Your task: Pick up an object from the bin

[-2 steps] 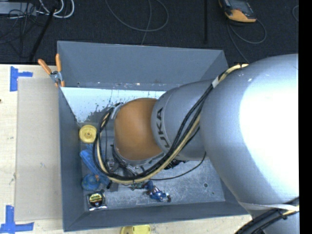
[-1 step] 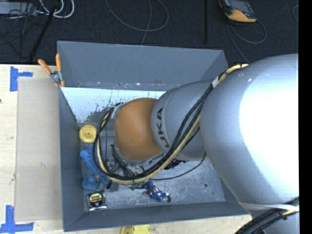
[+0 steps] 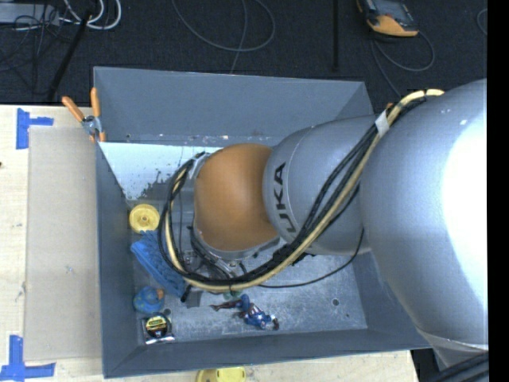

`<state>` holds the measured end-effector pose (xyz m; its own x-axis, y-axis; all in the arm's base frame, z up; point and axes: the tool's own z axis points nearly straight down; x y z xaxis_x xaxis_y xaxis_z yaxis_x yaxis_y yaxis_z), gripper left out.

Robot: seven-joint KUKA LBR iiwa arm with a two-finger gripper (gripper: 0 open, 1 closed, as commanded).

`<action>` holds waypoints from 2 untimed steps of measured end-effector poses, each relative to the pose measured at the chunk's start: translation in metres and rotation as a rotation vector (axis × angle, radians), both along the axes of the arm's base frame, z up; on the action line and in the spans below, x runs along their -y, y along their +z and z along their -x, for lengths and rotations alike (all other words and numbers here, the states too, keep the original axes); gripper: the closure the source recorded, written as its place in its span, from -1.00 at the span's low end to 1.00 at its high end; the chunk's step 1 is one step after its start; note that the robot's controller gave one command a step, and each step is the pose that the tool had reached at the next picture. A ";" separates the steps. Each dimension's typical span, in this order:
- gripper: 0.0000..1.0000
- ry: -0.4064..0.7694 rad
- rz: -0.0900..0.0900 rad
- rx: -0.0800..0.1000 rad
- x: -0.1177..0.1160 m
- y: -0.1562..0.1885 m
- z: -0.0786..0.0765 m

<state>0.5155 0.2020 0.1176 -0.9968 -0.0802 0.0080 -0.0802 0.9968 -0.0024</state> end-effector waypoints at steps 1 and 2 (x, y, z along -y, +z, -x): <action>1.00 0.003 -0.004 0.011 -0.009 0.034 -0.029; 1.00 0.015 0.000 0.000 -0.002 0.078 -0.018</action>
Offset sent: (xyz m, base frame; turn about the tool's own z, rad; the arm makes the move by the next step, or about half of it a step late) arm 0.0141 -0.0027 0.1144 -0.0222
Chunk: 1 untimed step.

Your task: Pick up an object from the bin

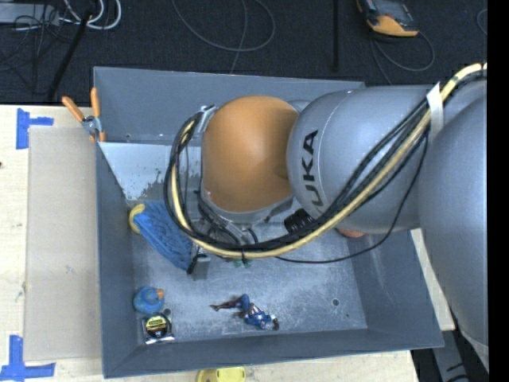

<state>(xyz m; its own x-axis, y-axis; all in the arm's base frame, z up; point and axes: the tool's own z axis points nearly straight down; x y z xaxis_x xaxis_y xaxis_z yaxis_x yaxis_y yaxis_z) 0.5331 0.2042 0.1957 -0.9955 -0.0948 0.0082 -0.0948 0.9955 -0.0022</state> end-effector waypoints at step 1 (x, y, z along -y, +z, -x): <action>1.00 -0.034 -0.003 0.009 -0.012 0.052 -0.032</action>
Offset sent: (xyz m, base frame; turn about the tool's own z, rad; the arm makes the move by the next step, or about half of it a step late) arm 0.0000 0.0000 0.0000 0.0000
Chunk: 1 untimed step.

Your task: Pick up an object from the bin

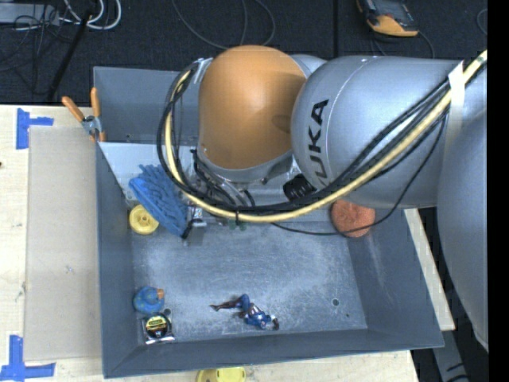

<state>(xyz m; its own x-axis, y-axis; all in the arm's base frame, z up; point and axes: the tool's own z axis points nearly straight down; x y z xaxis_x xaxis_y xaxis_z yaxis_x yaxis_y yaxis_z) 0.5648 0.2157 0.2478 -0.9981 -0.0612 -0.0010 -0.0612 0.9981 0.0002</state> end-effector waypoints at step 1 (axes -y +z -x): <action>1.00 0.000 0.000 0.000 0.000 0.000 0.000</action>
Offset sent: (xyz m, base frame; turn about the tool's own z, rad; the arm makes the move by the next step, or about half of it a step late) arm 0.0000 0.0000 0.0000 0.0000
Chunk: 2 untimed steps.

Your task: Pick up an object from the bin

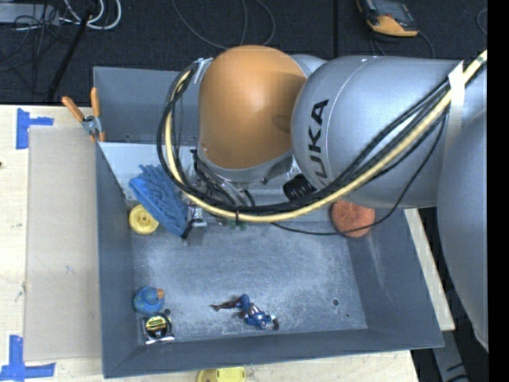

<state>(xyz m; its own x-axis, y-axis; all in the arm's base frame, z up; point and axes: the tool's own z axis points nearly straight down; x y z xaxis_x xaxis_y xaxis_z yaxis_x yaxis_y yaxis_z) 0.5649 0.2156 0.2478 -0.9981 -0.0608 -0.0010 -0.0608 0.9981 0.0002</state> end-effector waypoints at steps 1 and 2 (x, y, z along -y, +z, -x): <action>1.00 0.000 0.000 0.000 0.000 0.000 0.000; 1.00 -0.001 0.000 0.000 0.000 0.000 0.000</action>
Offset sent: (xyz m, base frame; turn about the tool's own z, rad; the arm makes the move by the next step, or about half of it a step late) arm 0.0000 0.0000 0.0000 0.0000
